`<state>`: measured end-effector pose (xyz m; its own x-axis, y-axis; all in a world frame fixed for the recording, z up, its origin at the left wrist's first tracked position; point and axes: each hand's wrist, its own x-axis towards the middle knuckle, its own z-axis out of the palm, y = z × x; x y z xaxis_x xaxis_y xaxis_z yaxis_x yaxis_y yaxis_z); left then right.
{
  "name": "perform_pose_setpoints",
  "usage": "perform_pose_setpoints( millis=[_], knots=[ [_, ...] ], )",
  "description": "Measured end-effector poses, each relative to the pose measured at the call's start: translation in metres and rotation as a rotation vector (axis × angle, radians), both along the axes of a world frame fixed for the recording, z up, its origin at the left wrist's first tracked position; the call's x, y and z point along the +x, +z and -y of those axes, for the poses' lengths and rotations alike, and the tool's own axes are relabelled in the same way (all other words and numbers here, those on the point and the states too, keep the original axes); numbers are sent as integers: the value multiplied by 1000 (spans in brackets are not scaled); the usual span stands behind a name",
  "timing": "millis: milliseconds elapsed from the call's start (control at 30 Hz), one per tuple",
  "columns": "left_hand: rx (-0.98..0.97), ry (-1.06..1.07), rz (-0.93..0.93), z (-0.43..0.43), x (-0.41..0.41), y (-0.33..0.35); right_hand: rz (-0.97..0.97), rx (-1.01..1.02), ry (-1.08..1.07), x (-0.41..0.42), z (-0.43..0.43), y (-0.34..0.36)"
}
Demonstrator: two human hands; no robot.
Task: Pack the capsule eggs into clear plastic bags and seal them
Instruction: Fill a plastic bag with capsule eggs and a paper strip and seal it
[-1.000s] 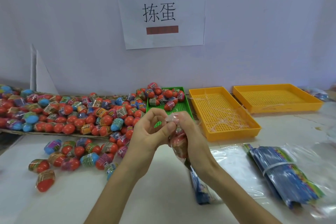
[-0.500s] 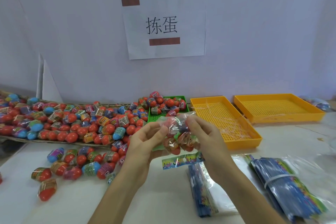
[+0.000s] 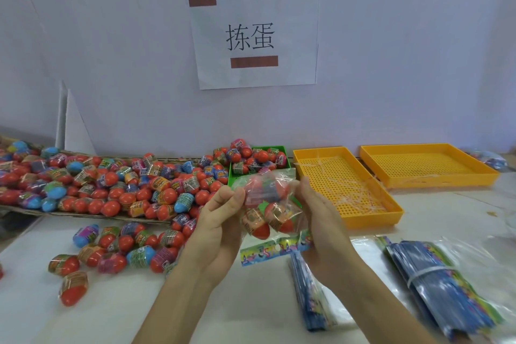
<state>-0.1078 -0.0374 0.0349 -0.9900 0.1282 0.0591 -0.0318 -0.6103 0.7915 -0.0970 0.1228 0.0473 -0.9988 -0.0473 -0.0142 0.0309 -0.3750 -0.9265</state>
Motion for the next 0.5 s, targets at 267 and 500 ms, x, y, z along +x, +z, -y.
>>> perform_pose_setpoints(
  millis=[267, 500],
  knots=[
    [-14, 48, -14, 0, -4, 1, -106, 37, -51, -4, -5, -2],
    [26, -19, 33, -3, -4, -1, -18, -93, -23, -9, -14, -1]
  ],
)
